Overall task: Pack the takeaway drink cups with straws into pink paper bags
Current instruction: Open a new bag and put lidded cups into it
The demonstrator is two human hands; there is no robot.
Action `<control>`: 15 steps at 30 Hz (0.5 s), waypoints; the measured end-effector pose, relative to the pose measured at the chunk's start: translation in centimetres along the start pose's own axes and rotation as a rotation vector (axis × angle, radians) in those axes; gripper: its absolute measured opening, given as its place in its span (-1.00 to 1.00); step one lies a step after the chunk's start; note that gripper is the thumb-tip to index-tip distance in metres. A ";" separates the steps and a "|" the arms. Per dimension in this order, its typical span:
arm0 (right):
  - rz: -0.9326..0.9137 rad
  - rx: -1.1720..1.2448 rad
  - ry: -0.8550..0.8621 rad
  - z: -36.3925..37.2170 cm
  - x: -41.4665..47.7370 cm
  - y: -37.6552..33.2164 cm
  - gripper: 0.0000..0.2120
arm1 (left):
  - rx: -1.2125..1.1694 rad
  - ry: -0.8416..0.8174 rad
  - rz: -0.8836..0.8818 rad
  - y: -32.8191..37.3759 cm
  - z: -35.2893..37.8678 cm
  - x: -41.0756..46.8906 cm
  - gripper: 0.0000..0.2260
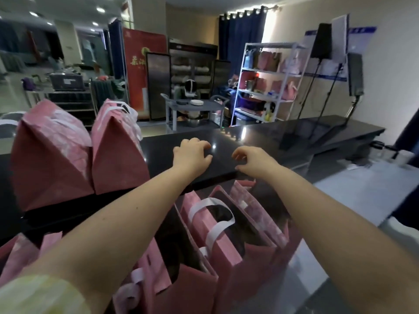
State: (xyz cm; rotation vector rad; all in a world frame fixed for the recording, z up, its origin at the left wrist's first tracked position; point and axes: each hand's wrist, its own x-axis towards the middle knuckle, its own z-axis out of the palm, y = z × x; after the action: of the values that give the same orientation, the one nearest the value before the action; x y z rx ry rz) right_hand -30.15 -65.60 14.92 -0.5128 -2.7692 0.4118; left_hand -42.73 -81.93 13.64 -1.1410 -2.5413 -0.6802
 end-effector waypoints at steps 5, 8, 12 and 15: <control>0.032 -0.021 -0.020 -0.6 -2.4 4.8 -0.64 | 0.020 -0.048 0.097 4.4 3.0 -1.2 -0.70; 0.023 0.009 0.022 -0.8 -3.1 7.5 -0.63 | 0.125 -0.098 0.139 6.7 4.8 -1.4 -0.66; -0.016 0.078 -0.017 -0.4 -3.7 11.1 -0.64 | 0.212 -0.121 0.117 9.3 5.8 -0.9 -0.65; -0.058 0.089 -0.109 0.2 -3.9 14.3 -0.65 | 0.181 -0.180 0.008 11.7 7.4 -1.8 -0.69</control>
State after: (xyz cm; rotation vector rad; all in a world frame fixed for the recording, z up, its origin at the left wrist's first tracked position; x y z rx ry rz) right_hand -22.37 -54.31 9.15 -0.3983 -2.8458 0.5621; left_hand -33.10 -72.49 10.13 -1.1961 -2.6787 -0.3498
